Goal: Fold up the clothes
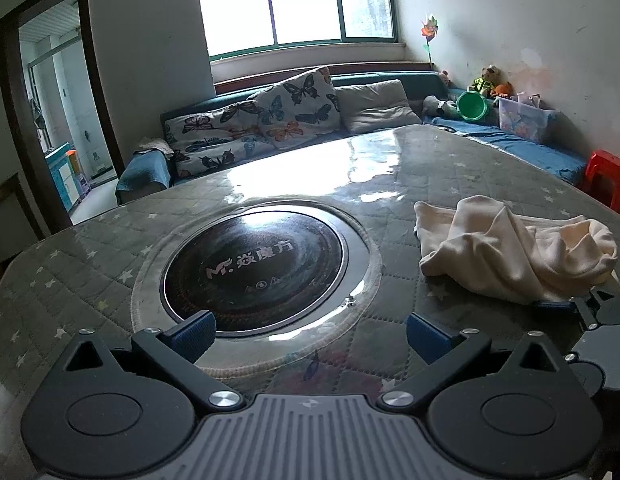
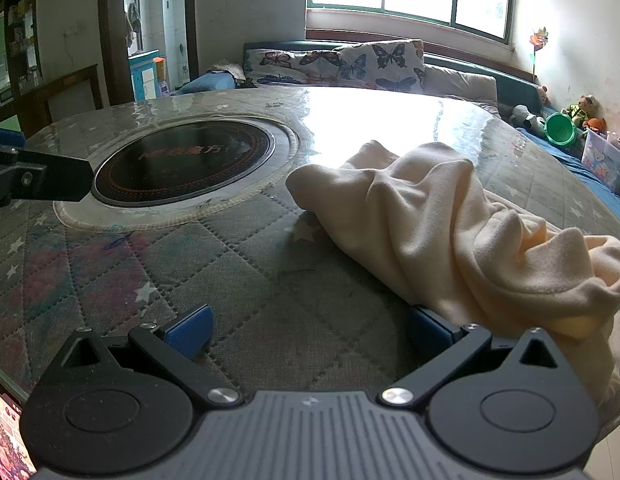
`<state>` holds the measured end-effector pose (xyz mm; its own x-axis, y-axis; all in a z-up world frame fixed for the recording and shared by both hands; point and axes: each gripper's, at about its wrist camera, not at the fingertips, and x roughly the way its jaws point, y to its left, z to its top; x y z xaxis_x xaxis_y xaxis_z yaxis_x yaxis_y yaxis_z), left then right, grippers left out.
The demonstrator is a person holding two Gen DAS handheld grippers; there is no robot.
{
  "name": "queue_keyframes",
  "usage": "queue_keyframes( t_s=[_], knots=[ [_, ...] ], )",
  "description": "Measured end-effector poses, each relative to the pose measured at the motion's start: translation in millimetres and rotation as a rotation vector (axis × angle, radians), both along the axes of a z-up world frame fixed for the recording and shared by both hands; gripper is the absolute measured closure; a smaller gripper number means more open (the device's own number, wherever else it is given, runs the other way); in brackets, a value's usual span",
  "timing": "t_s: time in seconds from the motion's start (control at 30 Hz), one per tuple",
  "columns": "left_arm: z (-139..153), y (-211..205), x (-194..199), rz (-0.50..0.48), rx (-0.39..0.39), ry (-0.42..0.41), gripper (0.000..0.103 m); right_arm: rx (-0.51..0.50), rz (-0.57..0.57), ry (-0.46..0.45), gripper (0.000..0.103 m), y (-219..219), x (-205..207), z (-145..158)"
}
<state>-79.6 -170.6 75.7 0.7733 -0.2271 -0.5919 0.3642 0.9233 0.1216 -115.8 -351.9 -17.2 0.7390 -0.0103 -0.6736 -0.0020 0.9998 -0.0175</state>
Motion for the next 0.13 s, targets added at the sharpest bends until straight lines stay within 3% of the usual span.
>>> queue_keyframes(
  t_s=[0.13],
  knots=[
    [-0.1,-2.2,0.5,-0.007,0.0,-0.001,0.0,0.001,-0.003,0.003,0.0,-0.3,-0.3,0.4]
  ],
)
